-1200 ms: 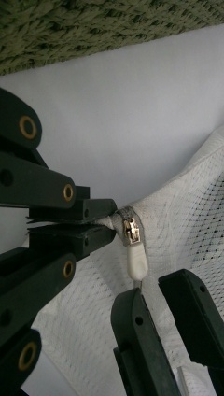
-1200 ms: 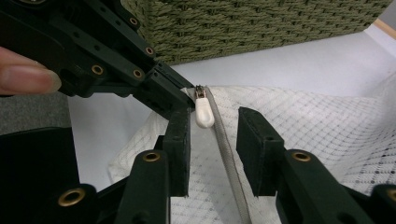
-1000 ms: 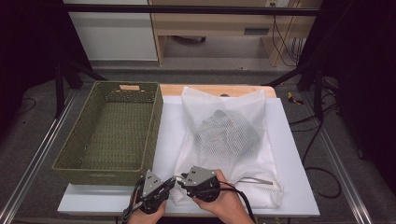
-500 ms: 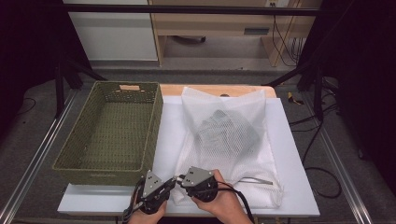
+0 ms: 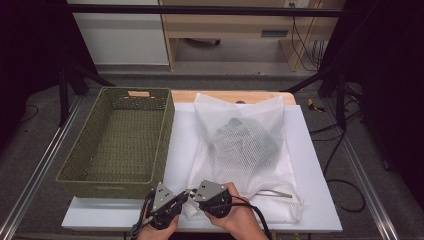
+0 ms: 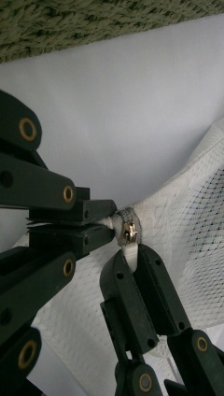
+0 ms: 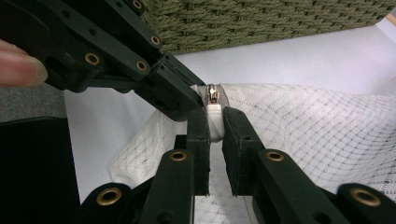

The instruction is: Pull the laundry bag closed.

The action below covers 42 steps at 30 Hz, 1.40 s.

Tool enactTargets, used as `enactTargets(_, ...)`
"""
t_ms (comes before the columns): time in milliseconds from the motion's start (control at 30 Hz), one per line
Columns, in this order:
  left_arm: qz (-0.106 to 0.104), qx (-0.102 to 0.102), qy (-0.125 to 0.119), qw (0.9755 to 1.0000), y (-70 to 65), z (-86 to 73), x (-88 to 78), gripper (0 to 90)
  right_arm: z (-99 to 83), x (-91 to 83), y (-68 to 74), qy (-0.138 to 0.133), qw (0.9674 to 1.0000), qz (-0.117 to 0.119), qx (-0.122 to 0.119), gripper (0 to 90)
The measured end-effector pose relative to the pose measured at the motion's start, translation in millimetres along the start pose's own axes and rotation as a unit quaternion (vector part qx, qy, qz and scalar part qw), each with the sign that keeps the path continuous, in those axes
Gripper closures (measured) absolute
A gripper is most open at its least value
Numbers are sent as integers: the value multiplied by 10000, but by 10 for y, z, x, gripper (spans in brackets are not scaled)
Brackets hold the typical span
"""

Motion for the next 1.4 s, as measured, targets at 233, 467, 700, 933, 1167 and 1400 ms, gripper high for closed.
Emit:
enactTargets(233,-2,-36,-17,10000,-9,3,-1,884,5,-5,15,139,9999,-25,33,819)
enactTargets(467,-10,-116,-49,9999,-6,9,-7,886,-5,-1,24,199,9998,-52,-1,821)
enactTargets(700,-66,-217,-113,9997,-9,17,-13,889,-16,-7,25,267,9996,-90,-29,822)
enactTargets(933,-112,-305,-158,9993,1,26,-27,890,-42,-11,6,298,9995,-62,-23,822)
enactTargets(1167,-150,-349,-176,9991,6,25,-26,890,-172,4,-79,514,9986,-73,70,822)
enactTargets(1400,-90,-179,-78,9998,-17,14,10,889,-234,-19,-126,434,9990,-15,75,821)
Point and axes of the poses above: each handheld gripper's, and its own axes: x roughly forward along the jaws, z roughly out of its top, y roughly to its left, the point moved 1 cm from there along x, roughly forward along the jaws, and after that the axes turned 4 degrees about -x, right-handed, at the moved point
